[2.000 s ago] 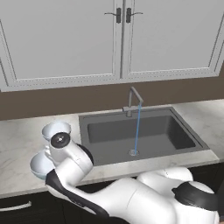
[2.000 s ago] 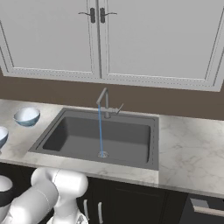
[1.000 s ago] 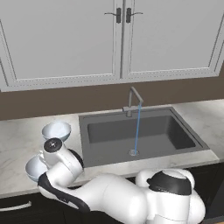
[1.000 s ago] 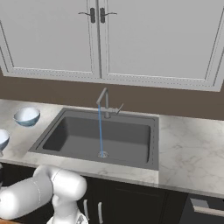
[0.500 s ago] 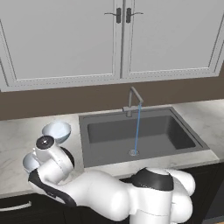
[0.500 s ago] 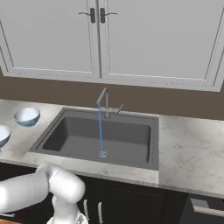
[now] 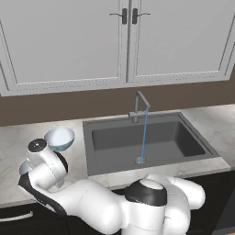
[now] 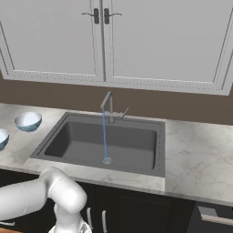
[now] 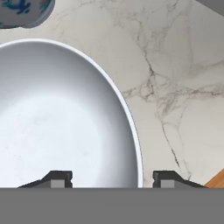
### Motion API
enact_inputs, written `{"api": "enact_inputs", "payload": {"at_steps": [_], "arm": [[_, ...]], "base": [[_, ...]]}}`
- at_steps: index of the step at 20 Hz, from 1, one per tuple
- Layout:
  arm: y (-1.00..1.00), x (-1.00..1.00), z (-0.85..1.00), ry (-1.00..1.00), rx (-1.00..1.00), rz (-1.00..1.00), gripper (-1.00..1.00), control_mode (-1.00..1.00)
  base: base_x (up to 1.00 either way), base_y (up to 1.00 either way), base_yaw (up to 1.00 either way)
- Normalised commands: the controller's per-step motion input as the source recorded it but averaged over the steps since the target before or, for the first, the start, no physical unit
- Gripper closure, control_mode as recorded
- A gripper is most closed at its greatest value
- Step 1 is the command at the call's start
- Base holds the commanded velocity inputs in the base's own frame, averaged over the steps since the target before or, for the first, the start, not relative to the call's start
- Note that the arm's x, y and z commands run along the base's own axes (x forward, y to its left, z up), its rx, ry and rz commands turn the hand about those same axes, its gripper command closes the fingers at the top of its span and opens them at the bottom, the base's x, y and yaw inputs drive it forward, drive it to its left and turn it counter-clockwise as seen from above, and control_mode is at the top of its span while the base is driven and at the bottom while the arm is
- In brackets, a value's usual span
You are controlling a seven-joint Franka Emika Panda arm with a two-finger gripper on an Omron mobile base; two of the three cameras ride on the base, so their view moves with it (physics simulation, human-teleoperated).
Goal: Rinse each bowl for a few seconds and place them down in the sink or on the counter.
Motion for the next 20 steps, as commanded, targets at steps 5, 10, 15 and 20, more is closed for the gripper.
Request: {"api": "enact_inputs", "payload": {"at_steps": [5, 10, 15, 20], "arm": [[-0.01, -0.17, 0.08, 0.00, 0.00, 0.00, -1.00, -1.00], [-0.07, -0.22, 0.32, 0.00, 0.00, 0.00, -1.00, -1.00], [-0.21, -0.05, 0.69, 0.00, 0.04, 0.01, -1.00, -1.00], [-0.43, -0.05, 0.71, 0.00, 0.04, 0.02, -1.00, -1.00]], "base": [[0.00, 0.00, 0.00], [0.00, 0.00, 0.00], [0.00, 0.00, 0.00], [0.00, 0.00, 0.00]]}}
